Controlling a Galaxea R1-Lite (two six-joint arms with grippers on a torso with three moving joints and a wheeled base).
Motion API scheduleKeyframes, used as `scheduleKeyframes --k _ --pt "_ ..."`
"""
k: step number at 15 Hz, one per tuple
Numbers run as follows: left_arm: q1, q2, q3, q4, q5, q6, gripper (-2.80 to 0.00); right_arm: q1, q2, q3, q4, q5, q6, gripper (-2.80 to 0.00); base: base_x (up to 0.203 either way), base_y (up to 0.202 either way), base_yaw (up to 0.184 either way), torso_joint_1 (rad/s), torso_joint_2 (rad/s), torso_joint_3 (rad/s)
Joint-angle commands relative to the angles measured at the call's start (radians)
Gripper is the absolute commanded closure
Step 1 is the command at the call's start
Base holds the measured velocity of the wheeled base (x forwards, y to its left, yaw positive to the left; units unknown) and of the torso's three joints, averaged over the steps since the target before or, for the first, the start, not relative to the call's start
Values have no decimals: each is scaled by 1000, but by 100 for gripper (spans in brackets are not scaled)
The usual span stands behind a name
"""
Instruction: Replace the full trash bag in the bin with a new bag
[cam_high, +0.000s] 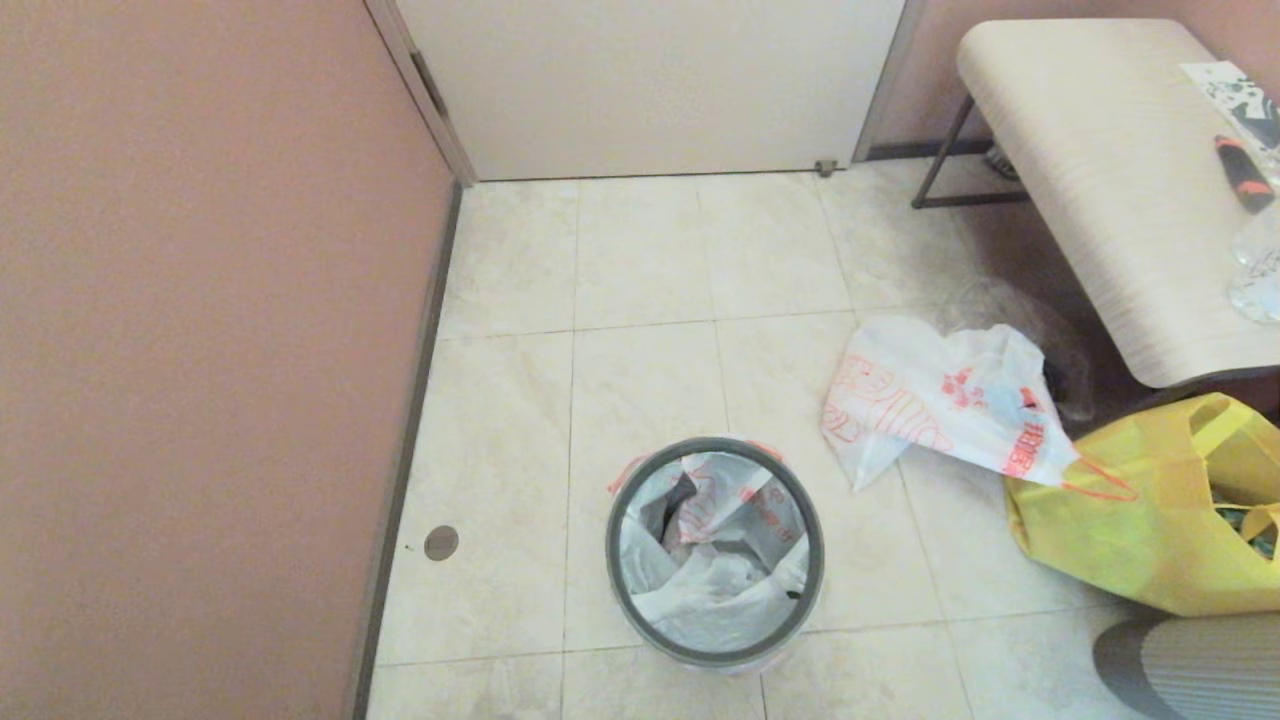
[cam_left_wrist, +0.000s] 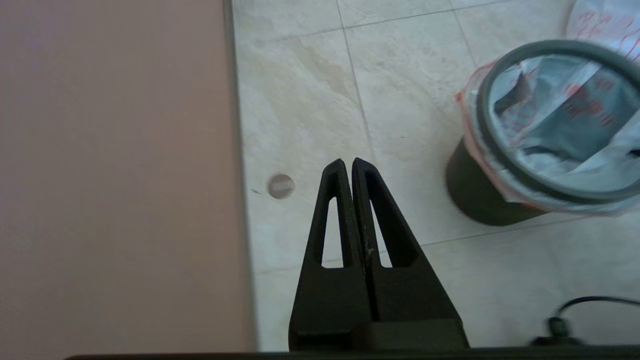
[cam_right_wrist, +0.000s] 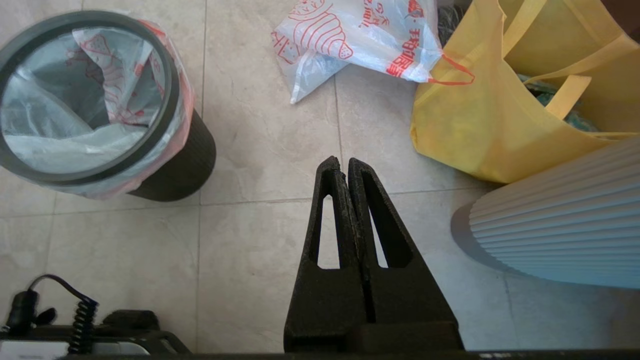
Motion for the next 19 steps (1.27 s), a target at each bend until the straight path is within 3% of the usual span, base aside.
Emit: scheduleKeyframes --k 1,19 --pt "-3 19 14 0 0 -27 0 0 3 1 0 -2 4 0 0 0 0 0 0 0" --pt "-2 -4 14 -1 5 -37 0 0 3 1 0 -2 4 0 0 0 0 0 0 0"
